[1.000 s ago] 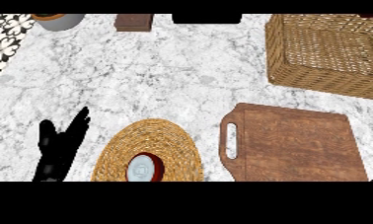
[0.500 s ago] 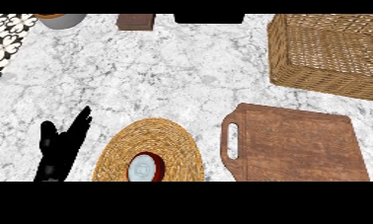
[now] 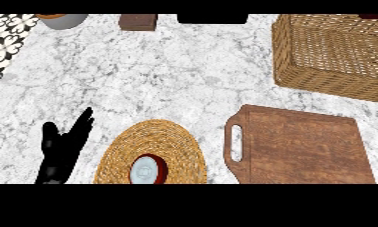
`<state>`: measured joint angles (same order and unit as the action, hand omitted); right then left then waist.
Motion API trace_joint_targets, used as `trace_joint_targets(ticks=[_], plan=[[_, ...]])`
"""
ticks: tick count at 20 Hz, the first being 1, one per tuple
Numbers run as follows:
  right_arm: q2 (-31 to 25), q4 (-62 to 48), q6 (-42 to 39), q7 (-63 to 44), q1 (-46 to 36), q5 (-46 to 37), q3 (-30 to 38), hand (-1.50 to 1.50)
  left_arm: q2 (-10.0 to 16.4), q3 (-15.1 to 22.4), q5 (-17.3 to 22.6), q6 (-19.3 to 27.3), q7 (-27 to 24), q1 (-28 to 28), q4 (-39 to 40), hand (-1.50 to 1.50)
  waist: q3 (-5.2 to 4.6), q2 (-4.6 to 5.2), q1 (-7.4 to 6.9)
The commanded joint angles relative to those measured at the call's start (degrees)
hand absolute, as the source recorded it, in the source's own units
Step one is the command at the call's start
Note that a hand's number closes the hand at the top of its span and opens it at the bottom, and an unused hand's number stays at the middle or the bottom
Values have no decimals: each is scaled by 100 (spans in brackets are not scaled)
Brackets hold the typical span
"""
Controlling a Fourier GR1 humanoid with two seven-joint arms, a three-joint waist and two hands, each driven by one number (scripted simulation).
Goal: Pick the cupcake from the cutting board and place it in the basket
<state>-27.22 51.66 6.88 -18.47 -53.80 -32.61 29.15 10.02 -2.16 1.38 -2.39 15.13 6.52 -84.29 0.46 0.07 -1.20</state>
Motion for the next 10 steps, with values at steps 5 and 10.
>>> trace_joint_targets(ticks=[5,10], plan=[[-425,-1335,145,1215,-10,493,378,150,-27,-53,-37,-63,-16,142,386,0,-43,32,5],[-865,-1742,532,812,270,-594,-256,150,-110,18,-57,-35,33,70,343,0,-46,46,-4]])
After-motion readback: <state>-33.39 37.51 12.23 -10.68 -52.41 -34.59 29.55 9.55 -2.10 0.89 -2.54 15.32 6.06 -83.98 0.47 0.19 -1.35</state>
